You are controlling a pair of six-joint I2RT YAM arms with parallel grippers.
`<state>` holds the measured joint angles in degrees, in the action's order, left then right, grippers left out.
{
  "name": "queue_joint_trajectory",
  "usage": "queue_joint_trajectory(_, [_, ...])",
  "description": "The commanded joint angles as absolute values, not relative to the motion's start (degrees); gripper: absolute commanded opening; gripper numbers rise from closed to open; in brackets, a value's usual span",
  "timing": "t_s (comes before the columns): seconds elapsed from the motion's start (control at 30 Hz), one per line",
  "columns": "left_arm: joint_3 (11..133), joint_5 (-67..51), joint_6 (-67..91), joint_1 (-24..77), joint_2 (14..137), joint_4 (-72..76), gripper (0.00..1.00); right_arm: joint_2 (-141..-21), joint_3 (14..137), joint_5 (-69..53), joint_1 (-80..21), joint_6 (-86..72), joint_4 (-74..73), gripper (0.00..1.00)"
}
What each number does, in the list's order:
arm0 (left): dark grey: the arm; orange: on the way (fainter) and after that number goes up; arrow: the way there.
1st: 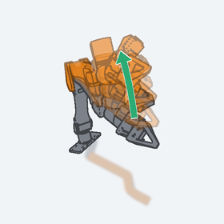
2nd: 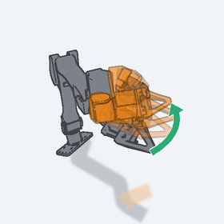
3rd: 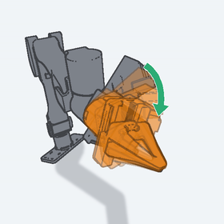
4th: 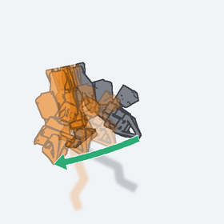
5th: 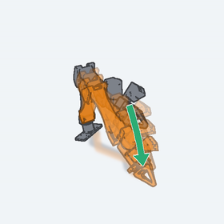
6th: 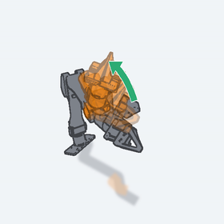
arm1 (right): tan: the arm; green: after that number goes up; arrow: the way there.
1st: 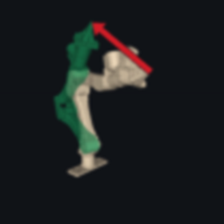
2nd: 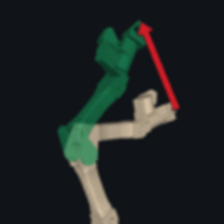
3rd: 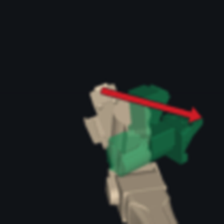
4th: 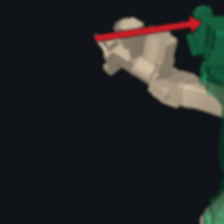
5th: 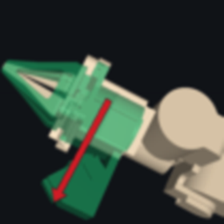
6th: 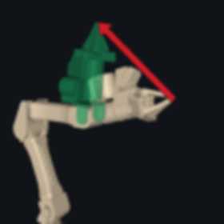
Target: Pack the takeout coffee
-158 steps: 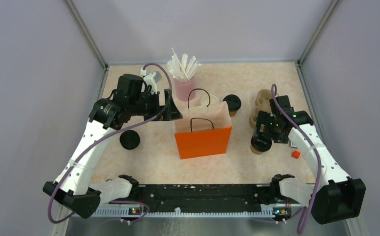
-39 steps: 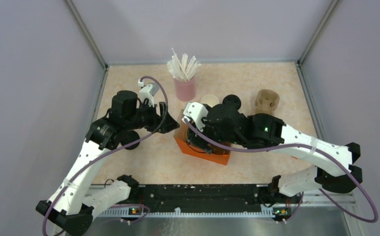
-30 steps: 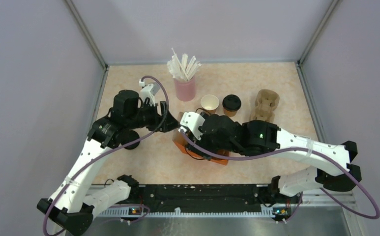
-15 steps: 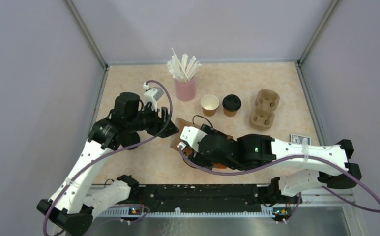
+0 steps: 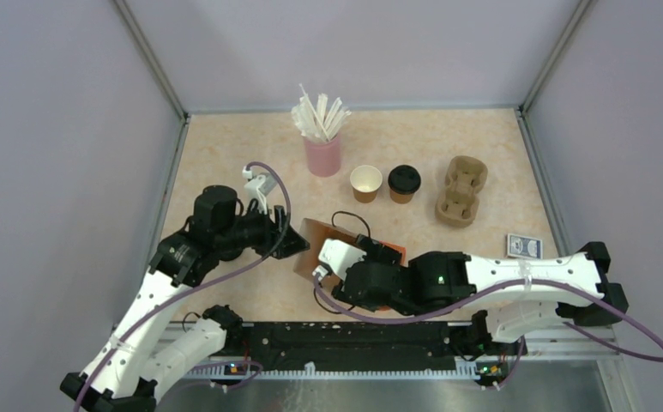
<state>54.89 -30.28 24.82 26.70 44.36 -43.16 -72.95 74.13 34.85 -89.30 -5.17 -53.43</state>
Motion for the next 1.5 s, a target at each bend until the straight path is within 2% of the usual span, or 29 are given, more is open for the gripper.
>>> queue_joint_trajectory(0.0, [54.9,-27.5,25.4,26.9,43.9,-41.7,0.6,-71.4,72.7,38.6,-92.1,-9.8,-54.8,0.63])
queue_joint_trajectory(0.33, [53.7,-29.8,23.6,26.8,41.6,-41.6,0.53,-70.9,70.5,40.6,-92.3,-10.5,-53.9,0.63])
queue_joint_trajectory(0.5, [53.6,-31.0,24.0,26.8,39.3,-41.3,0.68,-71.4,70.2,40.5,-92.3,-7.8,-51.3,0.63])
queue_joint_trajectory(0.63, [52.8,-33.1,24.8,26.9,40.1,-41.3,0.7,-72.6,71.6,40.8,-92.4,-6.0,-50.2,0.64])
queue_joint_trajectory(0.9, [53.6,-29.4,25.1,26.9,43.1,-41.0,0.54,-73.8,72.2,40.3,-92.4,-4.9,-49.6,0.64])
queue_joint_trajectory(1.0, [53.4,-30.7,26.6,26.9,43.2,-40.2,0.35,-73.6,72.1,40.3,-92.3,-5.2,-49.9,0.65])
queue_joint_trajectory(1.1, [52.1,-31.1,25.6,26.9,41.6,-38.6,0.07,-73.4,72.5,39.7,-92.3,-3.5,-49.4,0.65])
queue_joint_trajectory(1.17, [51.0,-31.3,24.6,26.9,39.5,-36.0,0.01,-74.3,74.2,39.6,-92.4,-1.0,-49.1,0.66])
queue_joint_trajectory(1.3, [47.9,-32.0,24.4,26.9,35.9,-29.0,0.0,-76.1,76.7,40.0,-92.3,3.9,-47.6,0.67])
queue_joint_trajectory(1.47, [46.4,-34.3,25.1,26.9,36.7,-28.9,0.0,-78.1,78.4,41.2,-92.2,6.1,-46.2,0.67])
